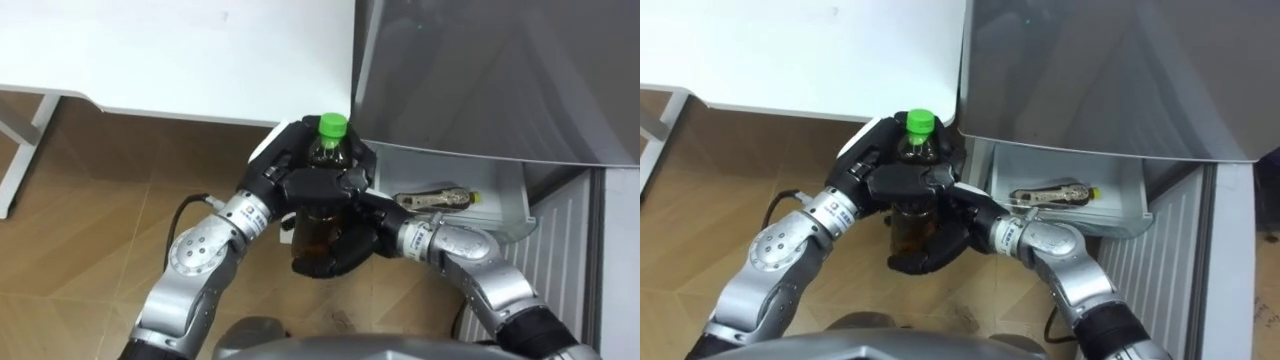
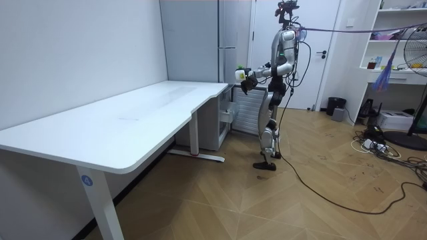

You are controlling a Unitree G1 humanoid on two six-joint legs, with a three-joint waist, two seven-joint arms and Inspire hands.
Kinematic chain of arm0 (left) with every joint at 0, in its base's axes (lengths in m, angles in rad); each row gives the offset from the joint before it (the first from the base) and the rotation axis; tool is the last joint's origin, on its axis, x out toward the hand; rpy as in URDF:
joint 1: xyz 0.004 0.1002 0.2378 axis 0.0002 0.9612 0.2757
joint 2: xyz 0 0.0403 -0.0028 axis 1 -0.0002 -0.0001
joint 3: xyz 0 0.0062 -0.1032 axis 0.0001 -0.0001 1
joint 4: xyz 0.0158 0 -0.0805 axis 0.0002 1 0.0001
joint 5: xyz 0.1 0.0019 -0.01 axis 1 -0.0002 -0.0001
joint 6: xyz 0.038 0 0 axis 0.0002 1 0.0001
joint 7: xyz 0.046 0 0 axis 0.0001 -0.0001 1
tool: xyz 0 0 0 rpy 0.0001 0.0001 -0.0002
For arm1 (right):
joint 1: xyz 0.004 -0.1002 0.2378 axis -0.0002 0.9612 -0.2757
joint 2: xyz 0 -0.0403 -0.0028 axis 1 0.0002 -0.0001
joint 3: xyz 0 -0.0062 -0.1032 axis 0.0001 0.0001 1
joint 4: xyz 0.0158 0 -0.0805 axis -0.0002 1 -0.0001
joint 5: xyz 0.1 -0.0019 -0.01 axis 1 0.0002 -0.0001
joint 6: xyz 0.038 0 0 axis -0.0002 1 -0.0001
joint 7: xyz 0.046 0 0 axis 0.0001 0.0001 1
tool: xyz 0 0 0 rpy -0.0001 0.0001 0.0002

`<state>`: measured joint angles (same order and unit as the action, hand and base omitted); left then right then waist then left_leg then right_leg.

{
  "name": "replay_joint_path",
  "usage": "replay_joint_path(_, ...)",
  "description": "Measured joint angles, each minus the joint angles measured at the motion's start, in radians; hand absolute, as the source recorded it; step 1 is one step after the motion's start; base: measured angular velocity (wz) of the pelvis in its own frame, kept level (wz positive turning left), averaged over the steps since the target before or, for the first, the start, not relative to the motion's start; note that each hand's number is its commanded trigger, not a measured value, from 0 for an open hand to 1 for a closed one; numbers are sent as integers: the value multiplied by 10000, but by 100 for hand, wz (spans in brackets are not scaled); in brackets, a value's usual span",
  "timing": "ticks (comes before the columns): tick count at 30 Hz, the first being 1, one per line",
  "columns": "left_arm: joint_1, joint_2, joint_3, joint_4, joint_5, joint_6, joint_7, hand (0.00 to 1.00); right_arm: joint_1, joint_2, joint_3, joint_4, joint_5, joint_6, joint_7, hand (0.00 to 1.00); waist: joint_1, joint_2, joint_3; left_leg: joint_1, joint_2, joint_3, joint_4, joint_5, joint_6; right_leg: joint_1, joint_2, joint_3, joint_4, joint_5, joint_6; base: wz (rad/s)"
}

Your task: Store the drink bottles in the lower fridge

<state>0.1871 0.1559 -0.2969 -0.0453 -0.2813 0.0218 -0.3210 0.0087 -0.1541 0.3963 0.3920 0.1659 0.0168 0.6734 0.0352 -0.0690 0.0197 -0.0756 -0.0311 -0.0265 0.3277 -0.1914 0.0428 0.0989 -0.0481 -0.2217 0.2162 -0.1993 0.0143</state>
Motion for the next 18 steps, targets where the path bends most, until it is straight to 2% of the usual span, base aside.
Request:
replay_joint_path(3,0,76,-27,-1,-9,0,-28,100,33,-2,58,0,21,69,64,100,7,-5,-3,7,3,-2,10,1,1,-8,1,25,34,-2,2,0)
replay_joint_path(9,4,34,-68,4,-375,0,-54,100,146,24,38,3,135,84,-65,100,34,8,3,8,2,35,11,1,3,-31,6,172,44,-2,2,-2)
replay_joint_path(16,8,13,-97,6,-692,0,-149,99,228,13,3,7,449,279,21,100,12,57,33,-15,17,147,-8,-1,8,-119,1,240,65,-1,2,-5)
replay_joint_path(17,6,3,-86,6,-786,-9,-142,76,234,23,3,7,509,279,37,100,9,61,35,-13,17,155,-12,-2,9,-120,0,239,65,-1,2,0)
replay_joint_path(18,6,-10,-84,6,-784,-17,-137,11,240,33,2,7,509,279,37,100,10,63,36,-12,17,161,-12,-3,10,-120,0,238,65,-1,2,0)
